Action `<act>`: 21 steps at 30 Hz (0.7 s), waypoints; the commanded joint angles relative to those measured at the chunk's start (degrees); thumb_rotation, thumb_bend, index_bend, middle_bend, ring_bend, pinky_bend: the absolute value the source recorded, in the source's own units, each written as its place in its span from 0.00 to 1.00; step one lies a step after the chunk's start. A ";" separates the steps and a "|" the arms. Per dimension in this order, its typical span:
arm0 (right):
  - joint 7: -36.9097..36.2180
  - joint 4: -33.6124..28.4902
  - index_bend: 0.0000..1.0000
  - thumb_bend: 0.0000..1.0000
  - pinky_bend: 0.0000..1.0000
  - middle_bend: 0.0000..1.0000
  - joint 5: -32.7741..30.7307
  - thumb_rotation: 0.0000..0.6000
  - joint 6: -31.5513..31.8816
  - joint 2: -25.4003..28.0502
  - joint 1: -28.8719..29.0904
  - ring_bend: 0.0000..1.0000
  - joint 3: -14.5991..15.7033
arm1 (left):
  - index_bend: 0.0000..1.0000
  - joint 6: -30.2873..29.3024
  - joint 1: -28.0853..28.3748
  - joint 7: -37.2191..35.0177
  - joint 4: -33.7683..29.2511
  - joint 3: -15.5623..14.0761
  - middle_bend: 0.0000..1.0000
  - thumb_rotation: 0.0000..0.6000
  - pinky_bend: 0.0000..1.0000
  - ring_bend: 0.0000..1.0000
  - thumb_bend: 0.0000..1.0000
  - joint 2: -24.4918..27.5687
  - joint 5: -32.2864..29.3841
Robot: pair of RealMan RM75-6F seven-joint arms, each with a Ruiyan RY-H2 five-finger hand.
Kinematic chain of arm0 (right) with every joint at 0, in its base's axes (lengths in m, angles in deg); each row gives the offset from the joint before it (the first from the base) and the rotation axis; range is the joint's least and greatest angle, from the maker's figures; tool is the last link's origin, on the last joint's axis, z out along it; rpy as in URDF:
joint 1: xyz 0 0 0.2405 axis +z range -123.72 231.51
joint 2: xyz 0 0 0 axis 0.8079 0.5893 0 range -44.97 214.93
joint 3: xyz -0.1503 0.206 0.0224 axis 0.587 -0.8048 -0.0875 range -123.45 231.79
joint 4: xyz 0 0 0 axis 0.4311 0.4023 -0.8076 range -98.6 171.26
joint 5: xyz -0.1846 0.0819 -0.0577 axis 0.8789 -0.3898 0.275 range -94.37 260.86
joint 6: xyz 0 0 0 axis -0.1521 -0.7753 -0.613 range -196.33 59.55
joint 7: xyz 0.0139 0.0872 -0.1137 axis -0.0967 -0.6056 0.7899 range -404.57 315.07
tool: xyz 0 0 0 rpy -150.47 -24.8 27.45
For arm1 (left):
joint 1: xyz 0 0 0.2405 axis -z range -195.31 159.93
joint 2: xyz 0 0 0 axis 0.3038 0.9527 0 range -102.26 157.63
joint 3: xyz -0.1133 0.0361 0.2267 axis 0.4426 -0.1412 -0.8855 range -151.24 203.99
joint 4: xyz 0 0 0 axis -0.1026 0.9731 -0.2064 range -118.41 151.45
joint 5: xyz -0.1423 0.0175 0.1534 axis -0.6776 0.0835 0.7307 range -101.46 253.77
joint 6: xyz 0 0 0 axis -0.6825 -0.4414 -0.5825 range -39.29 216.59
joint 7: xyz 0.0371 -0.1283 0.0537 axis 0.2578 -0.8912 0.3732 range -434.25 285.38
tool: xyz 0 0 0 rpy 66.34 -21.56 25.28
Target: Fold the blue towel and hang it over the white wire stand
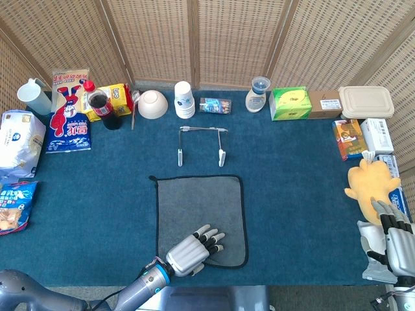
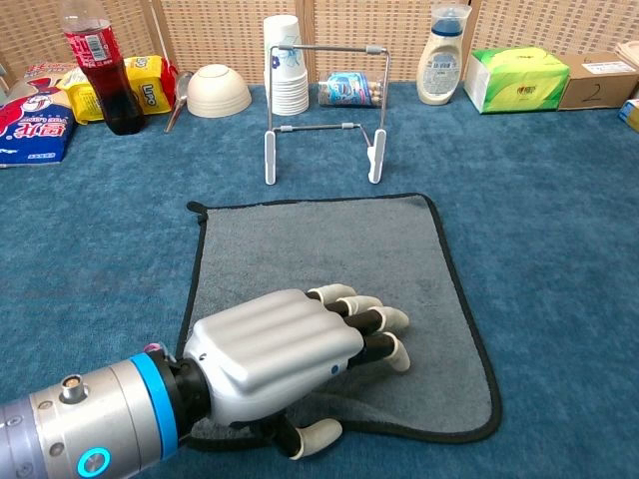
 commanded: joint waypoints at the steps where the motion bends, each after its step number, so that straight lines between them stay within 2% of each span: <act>1: -0.07 0.09 0.08 0.36 0.00 0.11 -0.11 1.00 -0.12 -0.06 0.06 0.02 -0.06 | 0.20 -0.09 -0.12 0.21 0.32 0.22 0.06 1.00 0.00 0.00 0.20 -0.40 -0.01; 15: -0.79 0.53 0.08 0.36 0.00 0.11 -0.41 1.00 -0.91 -0.23 0.42 0.02 -0.22 | 0.24 -3.00 -1.70 1.77 3.29 1.27 0.11 1.00 0.00 0.00 0.20 -3.36 1.08; 21: -1.30 0.65 0.08 0.36 0.00 0.11 -0.35 1.00 -0.61 -0.17 0.09 0.02 -0.05 | 0.24 -2.26 -1.89 1.50 3.45 1.87 0.11 1.00 0.00 0.00 0.20 -3.89 -0.02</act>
